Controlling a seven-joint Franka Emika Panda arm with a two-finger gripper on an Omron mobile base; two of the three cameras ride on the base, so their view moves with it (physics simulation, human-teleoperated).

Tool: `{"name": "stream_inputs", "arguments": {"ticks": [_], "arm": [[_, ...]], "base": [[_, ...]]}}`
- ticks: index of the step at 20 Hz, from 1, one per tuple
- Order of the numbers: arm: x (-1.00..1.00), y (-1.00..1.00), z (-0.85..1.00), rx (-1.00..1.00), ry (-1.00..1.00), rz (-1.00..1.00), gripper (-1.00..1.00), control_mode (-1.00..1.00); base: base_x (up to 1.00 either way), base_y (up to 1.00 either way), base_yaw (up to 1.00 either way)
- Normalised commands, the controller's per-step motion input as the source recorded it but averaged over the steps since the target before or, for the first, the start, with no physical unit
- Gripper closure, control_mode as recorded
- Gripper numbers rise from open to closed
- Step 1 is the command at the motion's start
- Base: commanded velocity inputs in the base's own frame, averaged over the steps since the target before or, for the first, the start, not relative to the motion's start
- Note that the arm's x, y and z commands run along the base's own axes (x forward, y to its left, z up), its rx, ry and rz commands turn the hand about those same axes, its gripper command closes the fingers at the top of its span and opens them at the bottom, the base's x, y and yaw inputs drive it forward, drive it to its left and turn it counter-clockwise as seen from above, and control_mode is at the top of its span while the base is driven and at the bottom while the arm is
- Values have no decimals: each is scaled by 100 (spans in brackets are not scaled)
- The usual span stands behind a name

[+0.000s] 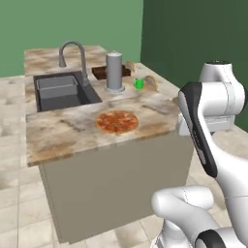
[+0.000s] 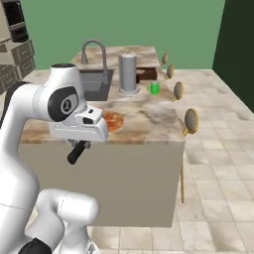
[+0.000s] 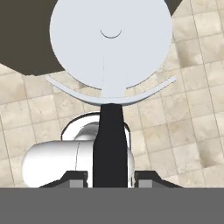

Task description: Take the pizza cutter from the drawer on the right and place it on the dining counter for cutting.

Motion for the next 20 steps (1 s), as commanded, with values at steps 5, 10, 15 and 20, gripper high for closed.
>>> {"name": "stream_inputs", "arguments": {"ticks": [5, 10, 15, 20], "arm": [[0, 0, 0, 0, 0, 0, 100, 100], [0, 0, 0, 0, 0, 0, 100, 100], [0, 0, 0, 0, 0, 0, 100, 100], [0, 0, 0, 0, 0, 0, 100, 100]], "base": [[32, -65, 45], [55, -11, 21], [67, 0, 10], [45, -22, 1]]}}
